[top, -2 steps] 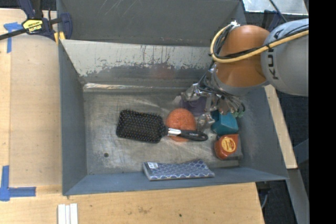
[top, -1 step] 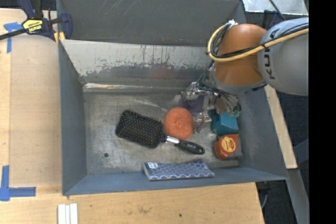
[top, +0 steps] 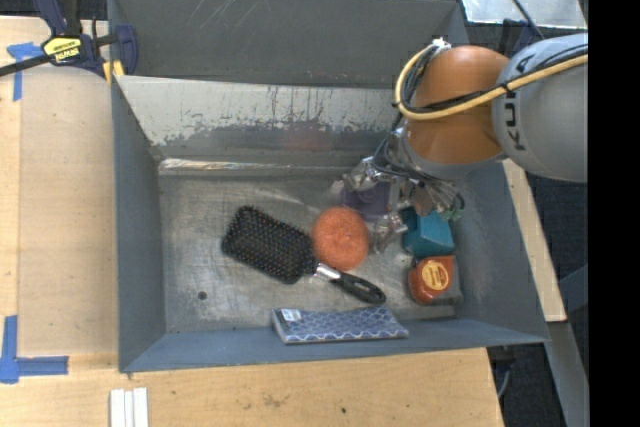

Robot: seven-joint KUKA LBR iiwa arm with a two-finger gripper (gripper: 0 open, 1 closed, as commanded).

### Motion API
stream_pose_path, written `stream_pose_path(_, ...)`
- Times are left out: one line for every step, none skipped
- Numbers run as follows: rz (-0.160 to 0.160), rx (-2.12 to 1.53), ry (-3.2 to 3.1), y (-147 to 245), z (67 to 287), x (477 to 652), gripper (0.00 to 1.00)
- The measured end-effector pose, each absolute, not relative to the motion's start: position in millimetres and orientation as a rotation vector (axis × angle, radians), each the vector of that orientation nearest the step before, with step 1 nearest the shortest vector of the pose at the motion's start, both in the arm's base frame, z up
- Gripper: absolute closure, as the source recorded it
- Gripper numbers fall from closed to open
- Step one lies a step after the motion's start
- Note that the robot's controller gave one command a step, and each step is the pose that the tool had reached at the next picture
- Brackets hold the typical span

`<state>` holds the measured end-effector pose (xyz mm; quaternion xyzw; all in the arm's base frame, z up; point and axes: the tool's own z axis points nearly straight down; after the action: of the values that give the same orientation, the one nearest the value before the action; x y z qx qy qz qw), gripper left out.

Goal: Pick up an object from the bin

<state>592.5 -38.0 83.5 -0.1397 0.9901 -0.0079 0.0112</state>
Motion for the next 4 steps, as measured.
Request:
stream_pose_path(-0.015,-0.125,3.087,-2,89,605.1,1.00)
stream_pose_path(-0.015,-0.124,3.087,-2,89,605.1,1.00)
stream_pose_path(0.000,-0.005,3.137,-10,221,572.5,1.00)
stream_pose_path(0.000,-0.006,3.138,-10,220,572.3,0.00)
